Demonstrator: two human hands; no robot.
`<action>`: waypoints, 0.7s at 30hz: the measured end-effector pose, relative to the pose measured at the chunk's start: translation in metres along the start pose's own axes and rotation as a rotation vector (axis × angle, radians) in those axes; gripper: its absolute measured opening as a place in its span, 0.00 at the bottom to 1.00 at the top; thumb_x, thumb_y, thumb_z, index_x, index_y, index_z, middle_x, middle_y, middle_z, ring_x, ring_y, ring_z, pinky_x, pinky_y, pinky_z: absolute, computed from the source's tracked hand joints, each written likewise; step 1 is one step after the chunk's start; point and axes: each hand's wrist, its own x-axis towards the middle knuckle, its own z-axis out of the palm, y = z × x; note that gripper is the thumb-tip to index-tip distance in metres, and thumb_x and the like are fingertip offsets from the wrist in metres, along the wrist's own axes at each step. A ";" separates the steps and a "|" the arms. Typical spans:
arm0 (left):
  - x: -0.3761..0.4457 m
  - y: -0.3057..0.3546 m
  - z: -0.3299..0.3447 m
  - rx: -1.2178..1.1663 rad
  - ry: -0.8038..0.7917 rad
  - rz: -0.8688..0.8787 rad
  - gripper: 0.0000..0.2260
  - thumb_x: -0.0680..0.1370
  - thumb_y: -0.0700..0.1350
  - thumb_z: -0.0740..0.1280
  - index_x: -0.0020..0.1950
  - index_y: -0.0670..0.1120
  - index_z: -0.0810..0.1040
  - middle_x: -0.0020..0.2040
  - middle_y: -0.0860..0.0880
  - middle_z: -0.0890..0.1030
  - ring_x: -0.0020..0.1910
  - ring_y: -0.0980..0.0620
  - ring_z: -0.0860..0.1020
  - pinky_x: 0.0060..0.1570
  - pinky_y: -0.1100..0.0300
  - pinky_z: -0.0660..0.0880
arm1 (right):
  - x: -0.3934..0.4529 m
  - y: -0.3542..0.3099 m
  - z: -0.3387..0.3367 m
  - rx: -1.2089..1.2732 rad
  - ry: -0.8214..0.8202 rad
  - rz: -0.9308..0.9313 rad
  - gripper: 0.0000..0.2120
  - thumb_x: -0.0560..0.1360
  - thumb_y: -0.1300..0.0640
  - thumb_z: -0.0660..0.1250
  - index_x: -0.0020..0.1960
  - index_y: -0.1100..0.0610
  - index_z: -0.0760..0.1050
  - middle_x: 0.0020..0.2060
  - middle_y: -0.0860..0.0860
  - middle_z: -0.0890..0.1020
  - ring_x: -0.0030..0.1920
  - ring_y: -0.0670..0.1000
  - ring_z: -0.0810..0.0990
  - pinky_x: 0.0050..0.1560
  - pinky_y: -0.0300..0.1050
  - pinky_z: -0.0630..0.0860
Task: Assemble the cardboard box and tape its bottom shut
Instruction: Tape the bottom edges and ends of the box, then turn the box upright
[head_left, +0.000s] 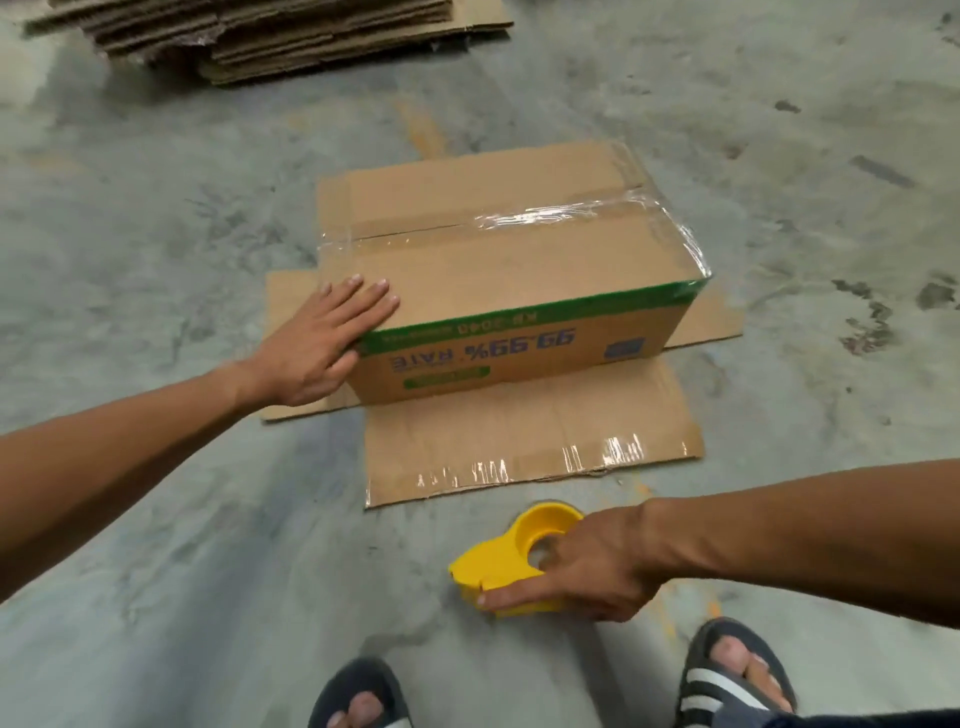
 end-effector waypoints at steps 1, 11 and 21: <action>-0.004 -0.002 0.002 -0.063 0.030 -0.076 0.31 0.76 0.50 0.48 0.80 0.51 0.48 0.81 0.50 0.46 0.79 0.47 0.43 0.77 0.43 0.43 | 0.005 -0.001 0.004 -0.062 -0.011 -0.032 0.43 0.77 0.62 0.63 0.79 0.41 0.40 0.59 0.65 0.75 0.54 0.65 0.76 0.42 0.50 0.63; 0.029 0.013 0.004 -0.478 0.280 -0.715 0.31 0.80 0.57 0.54 0.79 0.43 0.53 0.79 0.39 0.56 0.78 0.43 0.53 0.76 0.48 0.55 | 0.024 0.015 0.025 -0.251 0.176 -0.214 0.43 0.76 0.60 0.65 0.77 0.33 0.43 0.49 0.61 0.81 0.48 0.64 0.79 0.39 0.52 0.74; 0.071 -0.016 -0.021 -0.569 0.204 -0.830 0.33 0.82 0.56 0.54 0.79 0.43 0.43 0.68 0.36 0.74 0.60 0.36 0.76 0.59 0.50 0.71 | -0.009 0.098 -0.108 -0.121 1.182 0.103 0.16 0.78 0.54 0.61 0.65 0.51 0.75 0.41 0.50 0.81 0.40 0.54 0.80 0.33 0.48 0.77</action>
